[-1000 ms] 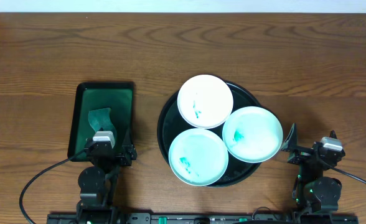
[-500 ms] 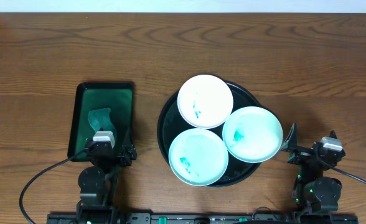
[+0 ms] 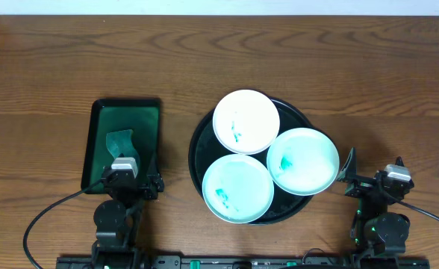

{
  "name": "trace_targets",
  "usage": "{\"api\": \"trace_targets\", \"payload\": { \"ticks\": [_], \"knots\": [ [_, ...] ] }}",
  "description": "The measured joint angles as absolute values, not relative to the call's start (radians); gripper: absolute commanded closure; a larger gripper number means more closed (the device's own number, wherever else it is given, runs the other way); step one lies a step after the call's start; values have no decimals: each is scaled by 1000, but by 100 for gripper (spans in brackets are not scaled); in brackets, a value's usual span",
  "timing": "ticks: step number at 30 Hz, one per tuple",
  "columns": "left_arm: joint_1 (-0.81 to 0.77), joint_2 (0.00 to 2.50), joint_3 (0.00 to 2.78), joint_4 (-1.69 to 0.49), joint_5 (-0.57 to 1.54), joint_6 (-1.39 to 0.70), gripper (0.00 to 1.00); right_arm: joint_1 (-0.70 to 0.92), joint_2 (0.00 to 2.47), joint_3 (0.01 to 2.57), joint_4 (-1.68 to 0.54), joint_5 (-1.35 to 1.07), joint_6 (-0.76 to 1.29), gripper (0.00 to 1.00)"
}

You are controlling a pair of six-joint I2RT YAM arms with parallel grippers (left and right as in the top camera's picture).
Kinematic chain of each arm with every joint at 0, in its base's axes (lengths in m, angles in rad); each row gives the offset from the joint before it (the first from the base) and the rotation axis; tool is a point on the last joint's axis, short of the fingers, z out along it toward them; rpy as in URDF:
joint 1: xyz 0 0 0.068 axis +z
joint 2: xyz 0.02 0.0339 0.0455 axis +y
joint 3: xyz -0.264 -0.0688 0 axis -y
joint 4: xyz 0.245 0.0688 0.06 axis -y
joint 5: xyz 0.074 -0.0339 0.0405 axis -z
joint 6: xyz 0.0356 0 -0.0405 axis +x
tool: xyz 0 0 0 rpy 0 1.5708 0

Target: Clean dirty plates on tray and stack at the side

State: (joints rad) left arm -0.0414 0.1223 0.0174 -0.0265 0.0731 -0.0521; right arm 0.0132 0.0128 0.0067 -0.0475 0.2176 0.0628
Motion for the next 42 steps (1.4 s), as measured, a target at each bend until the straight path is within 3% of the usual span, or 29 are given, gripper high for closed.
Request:
{"api": "trace_targets", "payload": {
  "ticks": [14,20,34,42],
  "knots": [
    [-41,122,26,-39,94,-68,19,13,13,7,-47,218,63,1],
    [-41,158,125,-172,106,-79,19,13,13,7,-47,218,63,1],
    [-41,781,691,-617,102,-79,20,13,13,7,-47,222,59,1],
    [-41,1101,1029,-1006,102,-79,19,13,13,7,-47,223,59,1]
  ]
}}
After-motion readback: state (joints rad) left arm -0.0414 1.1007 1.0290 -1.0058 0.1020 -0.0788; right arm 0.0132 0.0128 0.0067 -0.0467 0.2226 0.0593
